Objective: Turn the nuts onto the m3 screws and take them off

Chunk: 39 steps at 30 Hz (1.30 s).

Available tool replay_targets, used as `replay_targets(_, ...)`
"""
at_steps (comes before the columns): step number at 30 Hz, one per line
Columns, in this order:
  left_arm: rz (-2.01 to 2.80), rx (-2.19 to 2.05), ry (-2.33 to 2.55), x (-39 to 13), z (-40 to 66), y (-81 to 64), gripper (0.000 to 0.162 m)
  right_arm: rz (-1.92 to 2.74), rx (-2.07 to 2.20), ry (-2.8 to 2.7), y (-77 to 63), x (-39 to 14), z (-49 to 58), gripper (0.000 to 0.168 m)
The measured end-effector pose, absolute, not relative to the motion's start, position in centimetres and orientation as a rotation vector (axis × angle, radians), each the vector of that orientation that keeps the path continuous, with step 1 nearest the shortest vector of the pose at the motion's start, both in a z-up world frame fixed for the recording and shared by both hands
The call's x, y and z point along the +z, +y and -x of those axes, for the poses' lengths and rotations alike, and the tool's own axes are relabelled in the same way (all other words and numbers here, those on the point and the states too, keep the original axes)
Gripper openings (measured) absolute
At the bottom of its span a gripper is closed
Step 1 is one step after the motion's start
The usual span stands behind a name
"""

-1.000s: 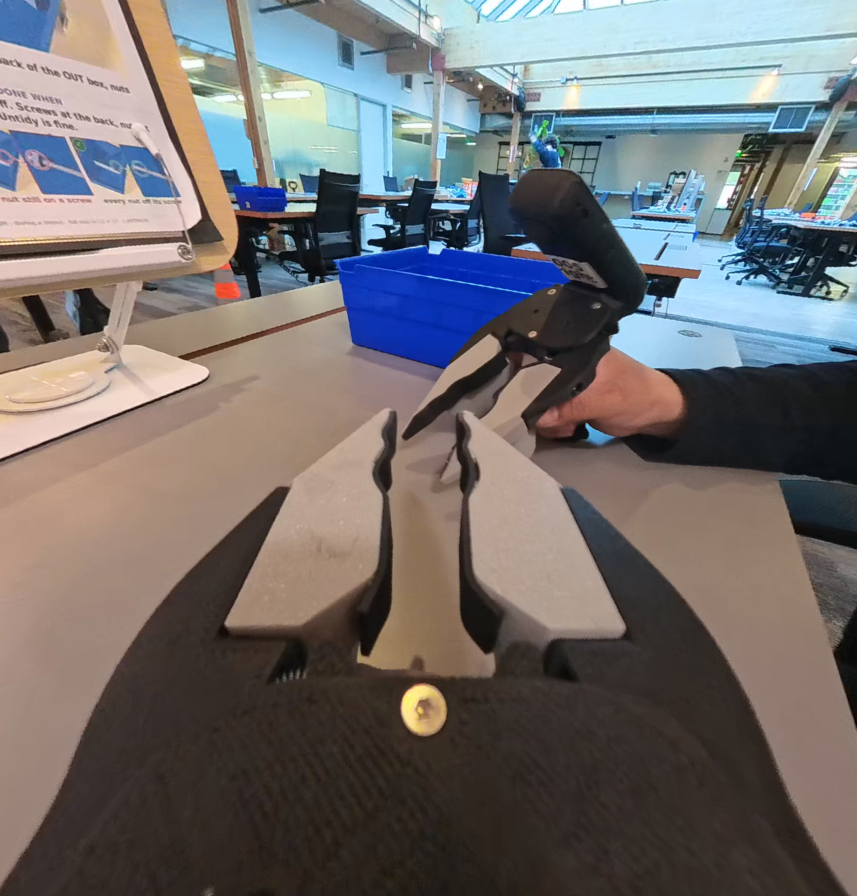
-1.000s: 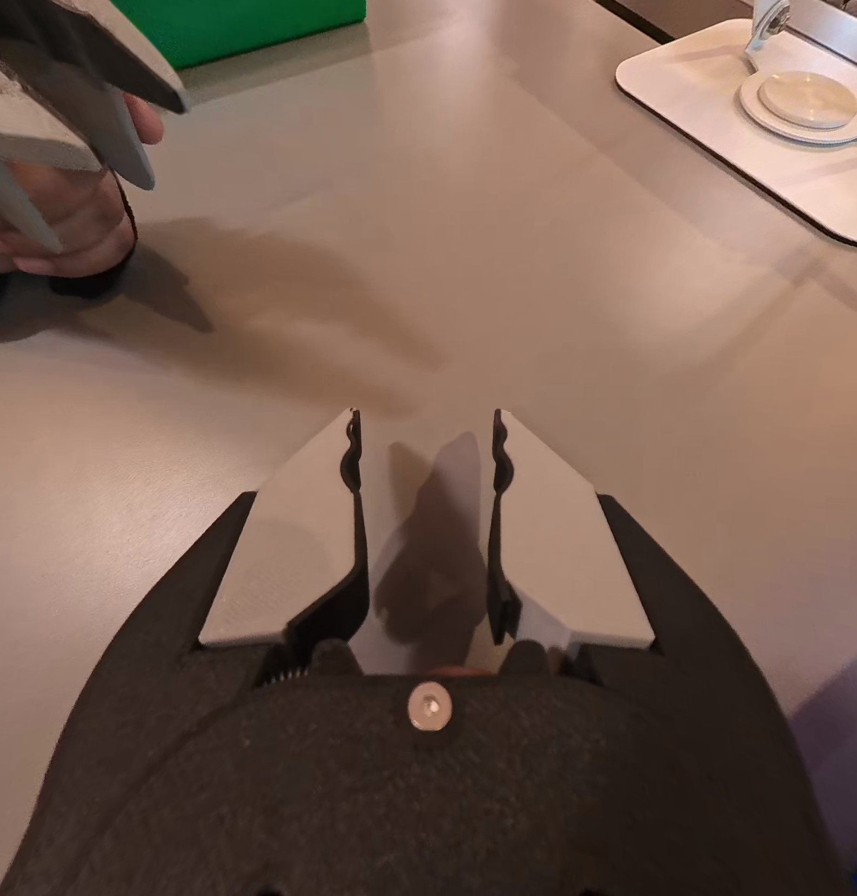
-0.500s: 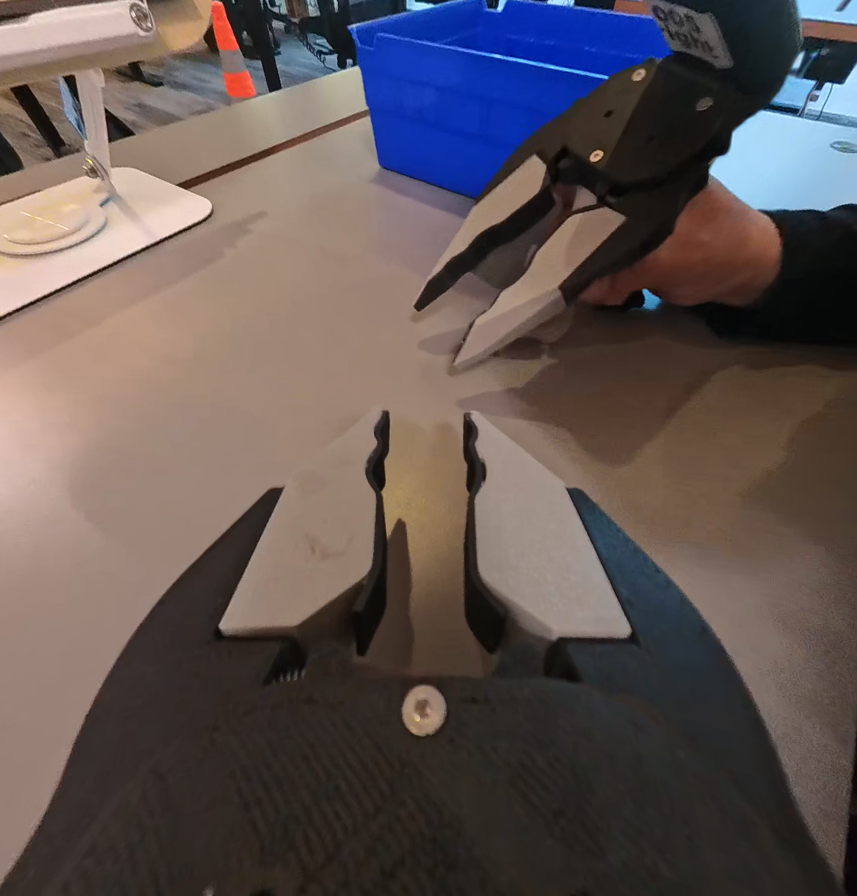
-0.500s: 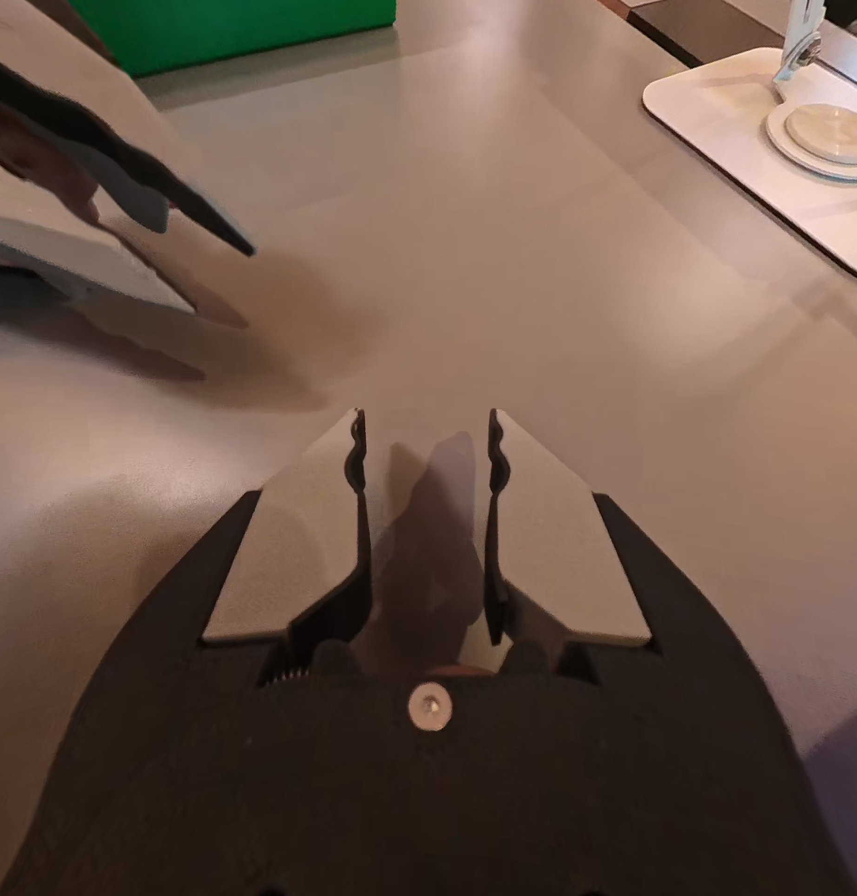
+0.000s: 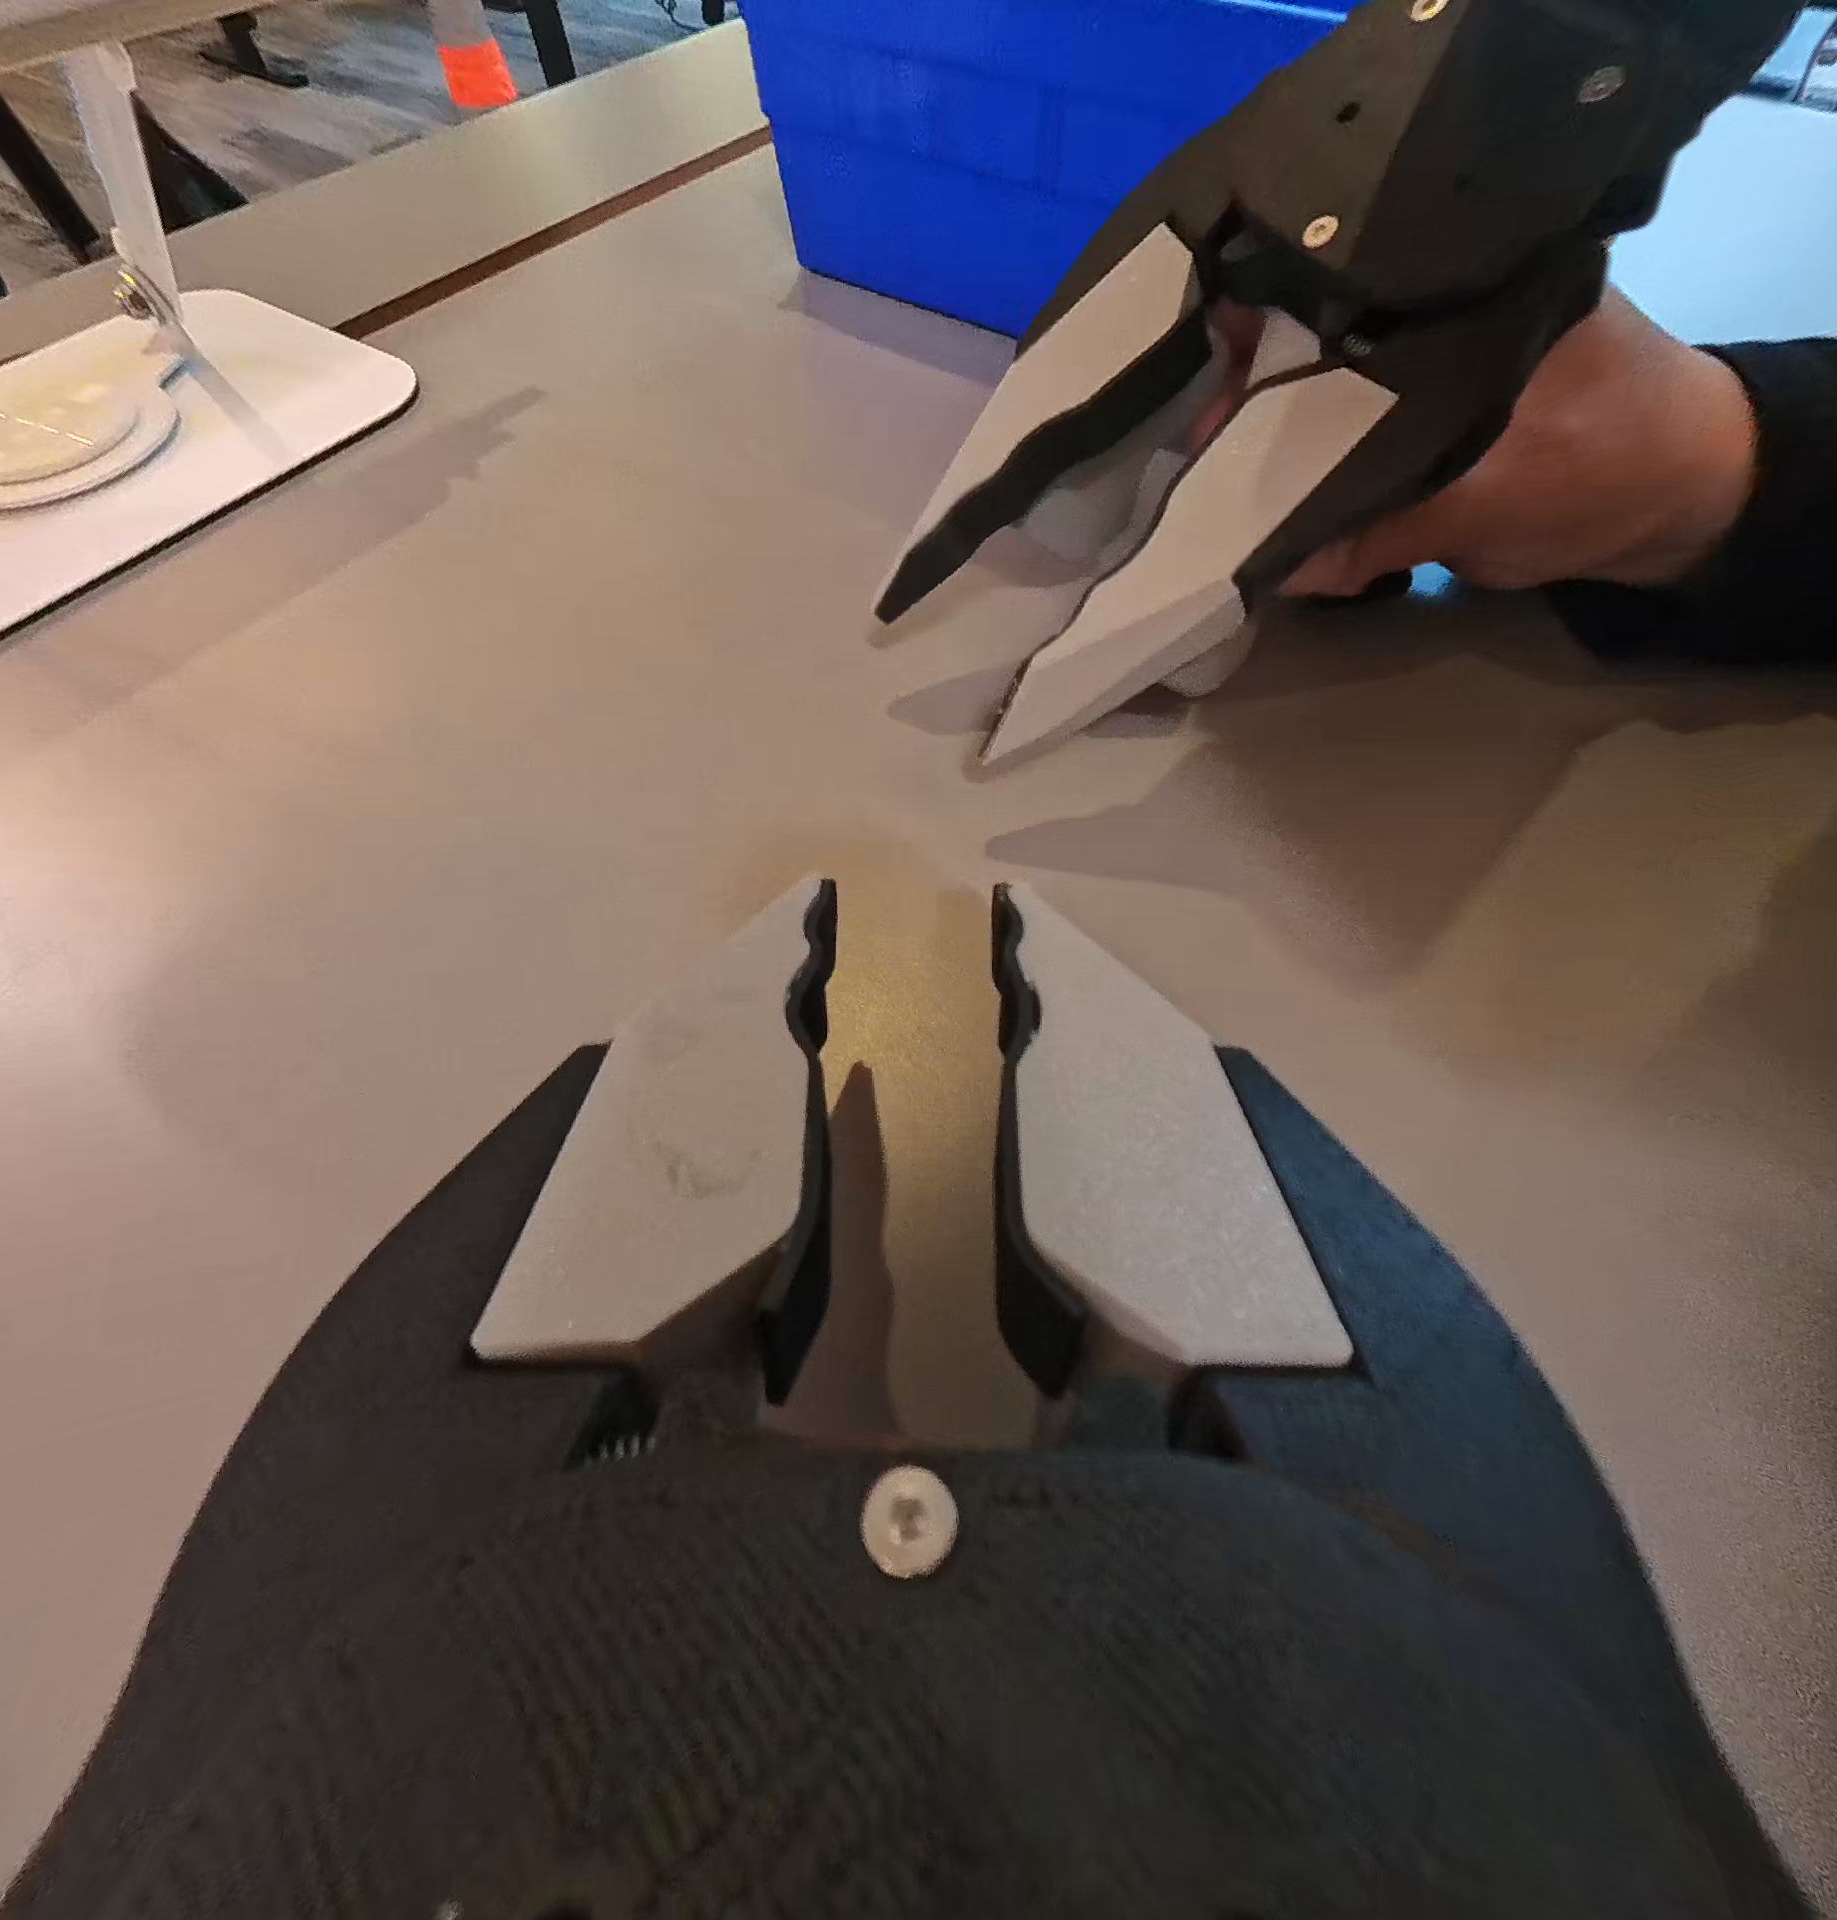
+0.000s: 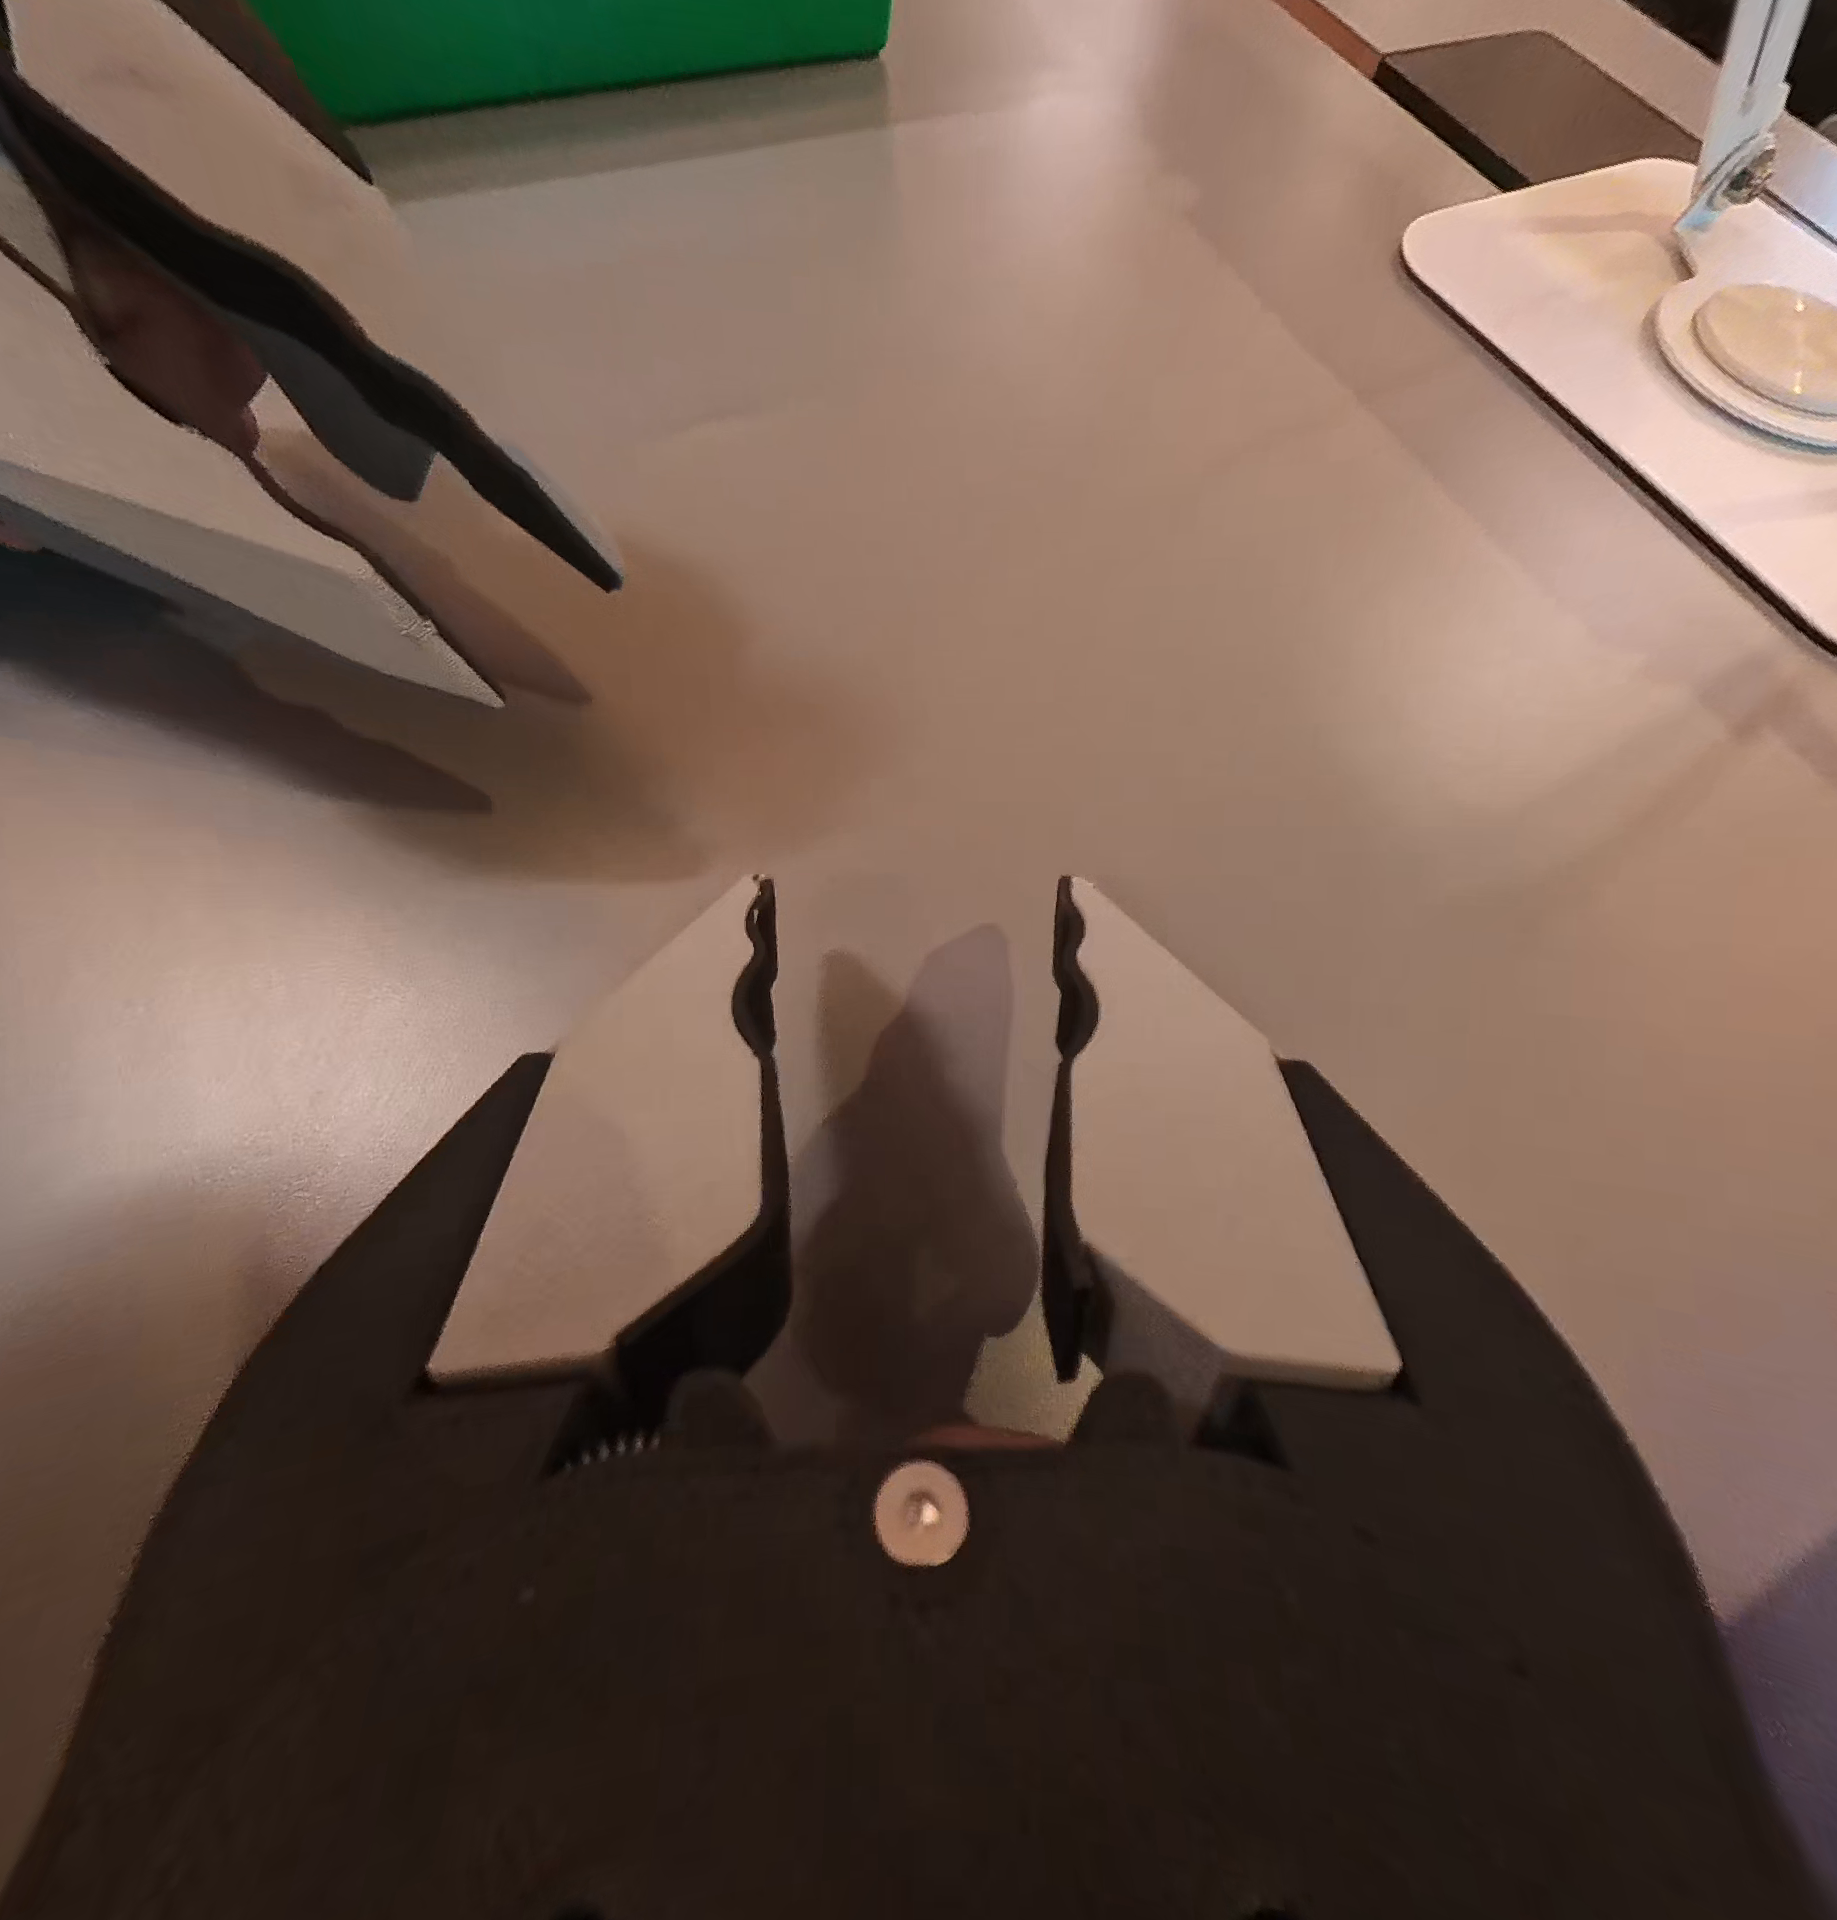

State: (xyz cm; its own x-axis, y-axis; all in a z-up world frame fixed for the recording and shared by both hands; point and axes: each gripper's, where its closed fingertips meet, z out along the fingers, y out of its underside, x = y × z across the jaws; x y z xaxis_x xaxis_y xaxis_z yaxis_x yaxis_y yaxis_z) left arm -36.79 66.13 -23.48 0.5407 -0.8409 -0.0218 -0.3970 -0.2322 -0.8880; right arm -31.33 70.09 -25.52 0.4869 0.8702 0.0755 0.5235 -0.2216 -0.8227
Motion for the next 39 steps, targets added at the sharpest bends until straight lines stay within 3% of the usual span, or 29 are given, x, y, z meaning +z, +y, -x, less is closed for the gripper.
replay_targets(14, 1.746, -0.374, 1.056, -22.8, 38.1, 65.2, 0.027, 1.846, 0.406, -1.115, 70.1, -25.0, 30.6, 0.051)
replay_targets(19, 1.682, -0.202, 1.078, -20.0, 44.7, 61.4, 0.032, 1.823, 0.376, -1.124, 70.1, -24.9, 30.6, 0.050)
replay_targets(21, 1.668, -0.209, 1.149, -18.5, 48.4, 58.8, 0.024, 1.833, 0.370, -1.131, 70.1, -25.1, 30.7, 0.050)
replay_targets(25, 1.696, -0.313, 1.158, -15.8, 56.3, 56.1, 0.028, 1.847, 0.366, -1.099, 70.4, -24.9, 30.8, 0.050)
replay_targets(27, 1.759, -0.390, 1.151, -16.3, 59.6, 56.3, 0.025, 1.793, 0.447, -1.078, 70.2, -23.7, 32.1, 0.048)
replay_targets(30, 1.821, -0.309, 1.113, -17.8, 64.2, 58.6, 0.034, 1.731, 0.474, -1.065, 71.1, -22.1, 33.8, 0.049)
replay_targets(39, 1.836, -0.453, 1.254, -21.8, 67.4, 59.7, 0.038, 1.680, 0.617, -0.997, 75.7, -21.4, 38.2, 0.046)
